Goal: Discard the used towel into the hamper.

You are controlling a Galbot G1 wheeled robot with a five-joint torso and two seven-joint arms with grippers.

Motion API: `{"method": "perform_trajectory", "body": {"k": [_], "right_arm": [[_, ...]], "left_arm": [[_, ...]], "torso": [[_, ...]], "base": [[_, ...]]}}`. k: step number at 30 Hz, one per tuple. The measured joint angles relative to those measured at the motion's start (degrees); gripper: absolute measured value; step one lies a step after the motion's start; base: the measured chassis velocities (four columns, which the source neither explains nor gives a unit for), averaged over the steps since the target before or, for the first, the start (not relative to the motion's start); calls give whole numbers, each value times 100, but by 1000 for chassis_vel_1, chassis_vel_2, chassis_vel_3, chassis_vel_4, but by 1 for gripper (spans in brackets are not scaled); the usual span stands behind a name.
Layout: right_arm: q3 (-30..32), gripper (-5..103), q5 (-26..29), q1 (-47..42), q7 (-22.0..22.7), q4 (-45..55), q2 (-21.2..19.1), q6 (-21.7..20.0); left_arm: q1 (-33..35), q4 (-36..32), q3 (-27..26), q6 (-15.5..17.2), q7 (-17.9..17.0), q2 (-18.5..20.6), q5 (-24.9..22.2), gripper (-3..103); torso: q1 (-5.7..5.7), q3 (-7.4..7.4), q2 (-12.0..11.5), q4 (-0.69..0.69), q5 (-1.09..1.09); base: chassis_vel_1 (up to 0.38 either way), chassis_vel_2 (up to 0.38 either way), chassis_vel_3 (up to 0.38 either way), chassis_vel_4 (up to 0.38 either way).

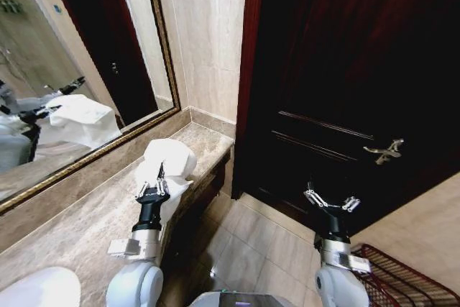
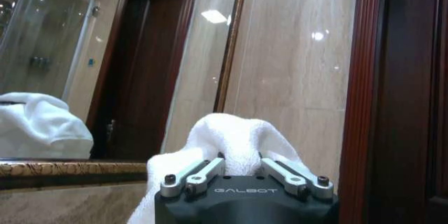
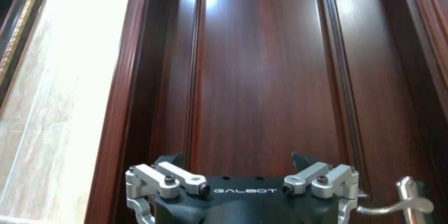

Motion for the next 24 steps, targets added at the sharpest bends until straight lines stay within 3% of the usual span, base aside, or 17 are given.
{"method": "perform_trajectory", "body": {"k": [9, 24], "right_arm": [[94, 100, 97, -107, 103, 162, 26, -30], [119, 100, 39, -140, 195, 110, 28, 60]], "left_arm": [[-68, 314, 31, -76, -148, 407, -191, 9], [-148, 558, 239, -44, 41, 467, -81, 9]], "torso": [[0, 0, 0, -1, -1], [0, 0, 0, -1, -2]], "base": [[-3, -4, -6, -5], [-78, -85, -84, -73]]}}
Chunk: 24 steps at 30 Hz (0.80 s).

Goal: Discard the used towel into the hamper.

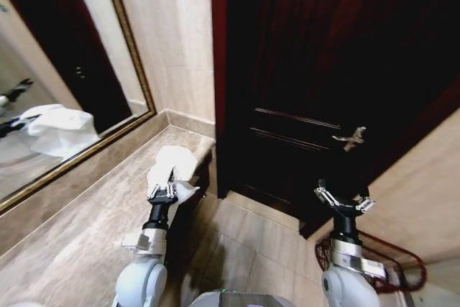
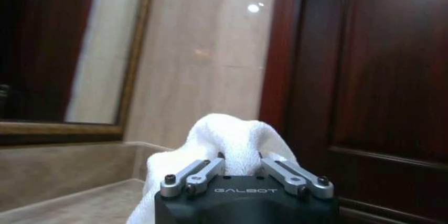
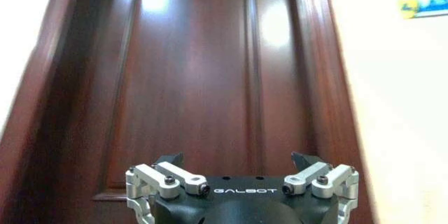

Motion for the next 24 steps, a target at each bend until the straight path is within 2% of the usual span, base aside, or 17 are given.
{"method": "perform_trajectory", "body": {"k": [7, 24], "right_arm": [[5, 100, 19, -65, -7, -17, 1, 68], [-40, 100, -26, 24, -26, -63, 1, 36]], "left_arm": [[75, 165, 166, -108, 100, -71, 124, 9], [-1, 338, 309, -130, 125, -83, 134, 9]], "torso": [[0, 0, 0, 0, -1], [0, 0, 0, 1, 1]], "base": [[-117, -130, -130, -127], [-133, -138, -123, -123]]}}
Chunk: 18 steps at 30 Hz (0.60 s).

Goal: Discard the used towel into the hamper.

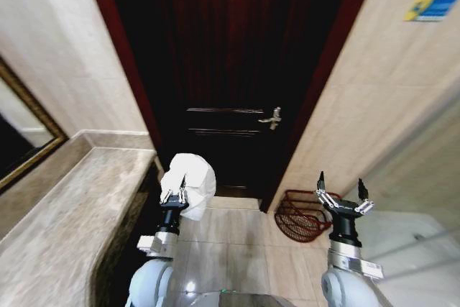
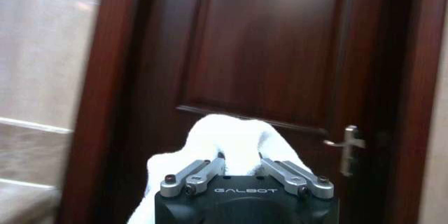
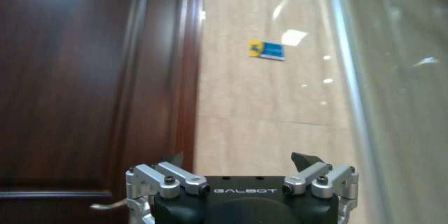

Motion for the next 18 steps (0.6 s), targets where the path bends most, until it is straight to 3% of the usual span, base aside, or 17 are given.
{"method": "perform_trajectory", "body": {"k": [18], "right_arm": [[-18, 100, -52, -56, -2, 50, 0, 11]], "left_arm": [[-12, 19, 48, 12, 5, 29, -9, 9]], "torso": [[0, 0, 1, 0, 0]], "base": [[-127, -126, -119, -124]]}}
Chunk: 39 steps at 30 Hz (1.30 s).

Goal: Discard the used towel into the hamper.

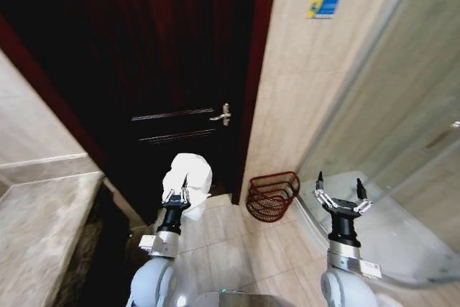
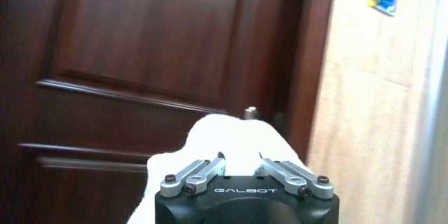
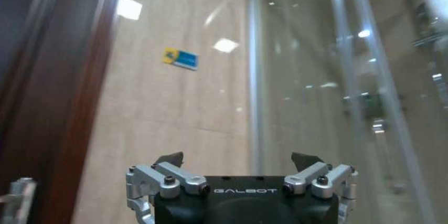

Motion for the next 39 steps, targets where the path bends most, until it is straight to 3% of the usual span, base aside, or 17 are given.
{"method": "perform_trajectory", "body": {"k": [12, 20, 23, 26, 32, 39], "right_arm": [[2, 100, 1, -26, -5, 86, 0, -8], [-12, 100, -56, -55, -5, 98, 0, -12], [-7, 100, -68, -91, -5, 99, 0, 17], [55, 100, -101, -185, -3, 77, 0, 115], [168, 100, -140, -387, 49, 17, 0, 246], [217, 100, -217, -504, 33, -47, 0, 460]], "left_arm": [[-67, 48, 39, 10, 11, 23, -23, 9], [-183, 87, 33, -104, 145, 87, -361, 9], [-310, 190, 7, -62, 140, 282, -425, 9], [-679, 592, 0, 69, 160, 840, -844, 9], [-1388, 1294, 126, 71, 379, 1482, -1356, 9], [-2181, 2131, 615, 19, 503, 1776, -1699, 9]], "torso": [[0, 0, 0, 0, -1], [0, 0, 0, -2, 0], [0, 0, 0, -1, 0], [0, 0, 0, 1, -2], [0, 0, 0, 0, -1], [0, 1, 0, 0, 0]], "base": [[-128, -123, -118, -132], [-129, -124, -117, -135], [-78, -80, -71, -64], [-10, -15, -20, -14], [0, 0, 0, 0], [0, 0, 0, 0]]}}
